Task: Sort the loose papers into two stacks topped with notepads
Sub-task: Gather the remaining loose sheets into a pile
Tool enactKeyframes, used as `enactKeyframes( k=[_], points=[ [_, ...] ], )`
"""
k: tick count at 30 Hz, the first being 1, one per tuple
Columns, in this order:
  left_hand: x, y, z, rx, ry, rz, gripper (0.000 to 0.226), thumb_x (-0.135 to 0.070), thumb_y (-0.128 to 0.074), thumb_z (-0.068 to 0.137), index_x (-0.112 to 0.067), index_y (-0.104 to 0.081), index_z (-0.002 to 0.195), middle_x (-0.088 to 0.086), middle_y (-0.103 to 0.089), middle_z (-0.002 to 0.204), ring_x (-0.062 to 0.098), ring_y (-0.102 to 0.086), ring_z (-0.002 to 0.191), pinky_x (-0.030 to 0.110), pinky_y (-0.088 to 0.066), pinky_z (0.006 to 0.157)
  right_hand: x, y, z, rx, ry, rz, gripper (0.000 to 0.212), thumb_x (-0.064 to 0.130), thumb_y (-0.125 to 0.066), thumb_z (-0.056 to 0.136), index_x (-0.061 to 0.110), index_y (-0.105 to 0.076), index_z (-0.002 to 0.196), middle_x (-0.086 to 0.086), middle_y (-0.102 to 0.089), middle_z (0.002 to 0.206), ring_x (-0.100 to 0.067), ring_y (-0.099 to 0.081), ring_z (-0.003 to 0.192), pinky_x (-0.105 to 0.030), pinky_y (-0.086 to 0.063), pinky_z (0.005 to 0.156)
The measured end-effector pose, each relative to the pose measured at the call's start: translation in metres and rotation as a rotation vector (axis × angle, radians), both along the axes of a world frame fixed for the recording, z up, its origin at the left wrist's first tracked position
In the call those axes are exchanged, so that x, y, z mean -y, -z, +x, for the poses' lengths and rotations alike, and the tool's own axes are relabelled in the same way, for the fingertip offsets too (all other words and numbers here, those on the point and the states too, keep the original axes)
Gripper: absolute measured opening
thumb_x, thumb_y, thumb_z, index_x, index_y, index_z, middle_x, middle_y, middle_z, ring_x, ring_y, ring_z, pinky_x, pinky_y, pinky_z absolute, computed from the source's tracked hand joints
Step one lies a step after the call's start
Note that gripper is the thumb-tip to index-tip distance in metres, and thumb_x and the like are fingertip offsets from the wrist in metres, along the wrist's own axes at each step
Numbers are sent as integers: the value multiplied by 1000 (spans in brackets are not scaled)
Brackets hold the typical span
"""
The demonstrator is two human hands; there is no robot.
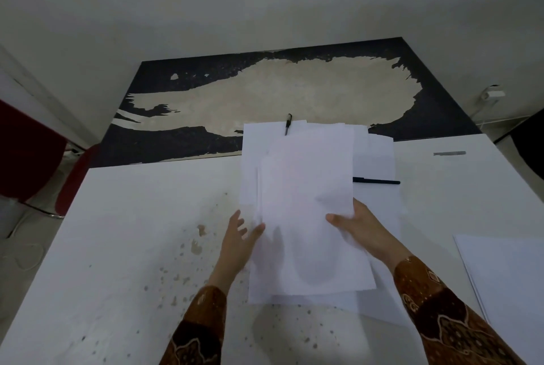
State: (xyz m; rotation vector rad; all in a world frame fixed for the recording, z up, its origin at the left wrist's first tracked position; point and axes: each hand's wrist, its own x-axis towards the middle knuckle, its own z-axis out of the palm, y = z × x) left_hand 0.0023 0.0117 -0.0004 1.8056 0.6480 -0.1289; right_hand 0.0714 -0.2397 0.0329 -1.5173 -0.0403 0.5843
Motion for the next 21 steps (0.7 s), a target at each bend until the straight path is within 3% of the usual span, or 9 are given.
enactKeyframes(
  k=[4, 8, 14, 17, 21],
  points=[
    [-9, -23, -1, 43, 46, -468, 85, -43, -70, 77, -19, -28, 147, 6, -48, 143, 26, -52, 124, 46, -38, 109, 10, -53, -9, 82, -170, -54, 33, 8, -63, 88, 17, -60, 119, 2, -71, 112, -13, -68, 102, -21, -53, 80],
    [2, -38, -9, 107, 170, -654, 59, -33, -66, 81, -13, -49, 134, 6, -62, 129, 26, -60, 117, 47, -44, 103, 26, -79, -18, 119, -196, -99, 31, 7, -63, 87, 16, -62, 116, 6, -73, 105, -13, -70, 95, -19, -54, 73],
    [27, -46, -30, 163, 82, -528, 53, -36, -76, 73, -14, -60, 120, 5, -69, 117, 25, -64, 109, 35, -53, 89, 47, -93, -32, 139, -222, -120, 29, 11, -65, 86, 24, -63, 112, 5, -73, 104, -12, -71, 92, -20, -55, 72],
    [42, -54, -46, 270, -48, -378, 24, -19, -72, 82, -16, -68, 105, 1, -73, 105, 17, -69, 97, 26, -56, 78, 53, -90, -39, 201, -67, -148, 25, 11, -64, 88, 28, -62, 105, 8, -70, 103, -2, -70, 82, -13, -52, 64],
    [56, -73, -58, 394, -116, -257, 24, -14, -72, 82, -19, -67, 105, -3, -73, 103, 13, -69, 94, 27, -56, 77, 54, -70, -57, 214, 172, -114, 21, 8, -63, 88, 21, -63, 104, 4, -70, 97, -4, -68, 74, -12, -51, 57]
  ],
)
